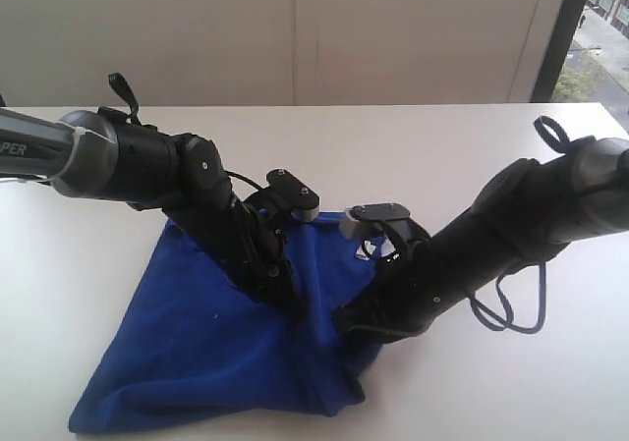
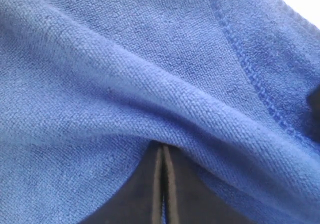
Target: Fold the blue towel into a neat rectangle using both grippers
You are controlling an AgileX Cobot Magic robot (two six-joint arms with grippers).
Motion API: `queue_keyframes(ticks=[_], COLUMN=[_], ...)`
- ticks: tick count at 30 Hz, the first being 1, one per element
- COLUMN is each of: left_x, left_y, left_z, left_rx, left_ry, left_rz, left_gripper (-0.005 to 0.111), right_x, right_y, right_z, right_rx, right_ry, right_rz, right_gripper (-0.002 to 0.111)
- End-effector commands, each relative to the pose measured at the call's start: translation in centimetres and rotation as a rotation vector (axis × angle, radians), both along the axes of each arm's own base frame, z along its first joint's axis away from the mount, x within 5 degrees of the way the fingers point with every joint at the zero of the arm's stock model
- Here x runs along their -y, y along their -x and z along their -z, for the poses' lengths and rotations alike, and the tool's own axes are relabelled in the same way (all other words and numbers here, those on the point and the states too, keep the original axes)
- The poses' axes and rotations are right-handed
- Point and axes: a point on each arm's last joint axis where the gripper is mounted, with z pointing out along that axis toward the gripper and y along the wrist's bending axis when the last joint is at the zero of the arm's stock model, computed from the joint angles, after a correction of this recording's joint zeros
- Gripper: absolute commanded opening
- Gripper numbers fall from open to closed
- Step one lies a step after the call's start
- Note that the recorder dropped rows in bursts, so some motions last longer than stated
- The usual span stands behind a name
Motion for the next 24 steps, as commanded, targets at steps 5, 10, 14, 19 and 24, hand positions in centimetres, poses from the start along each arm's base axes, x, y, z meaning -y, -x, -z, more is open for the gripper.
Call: queue_keyframes(ticks=[5,10,14,19,24], left_x=[-0.1,-0.1,-0.1,-0.1,-0.1], left_y=[0.2,0.2,0.2,0.2,0.2], left_z=[2.0,2.0,2.0,2.0,2.0], left_rx=[-0.031,-0.030,-0.030,-0.030,-0.030], left_ry=[-0.038,-0.038,-0.038,-0.038,-0.038], left_rz=[0.004,0.003,0.003,0.003,0.003], left_gripper=[0.000,0.000,0.000,0.000,0.000], right_x=[-0.6,0.1,1.2,2.0,1.4], right_y=[1.2,2.1,2.3,1.8,0.3], right_z=[0.3,0.7,1.0,-0.9,-3.6], right_rx=[-0.086,-0.148,-0.182,-0.086,0.107], right_ry=[-0.074,0.007,0.152,0.240,0.135], right_rz=[-0.123,-0.221,-0.197,-0.128,0.032], right_gripper=[0.000,0.000,0.000,0.000,0.000])
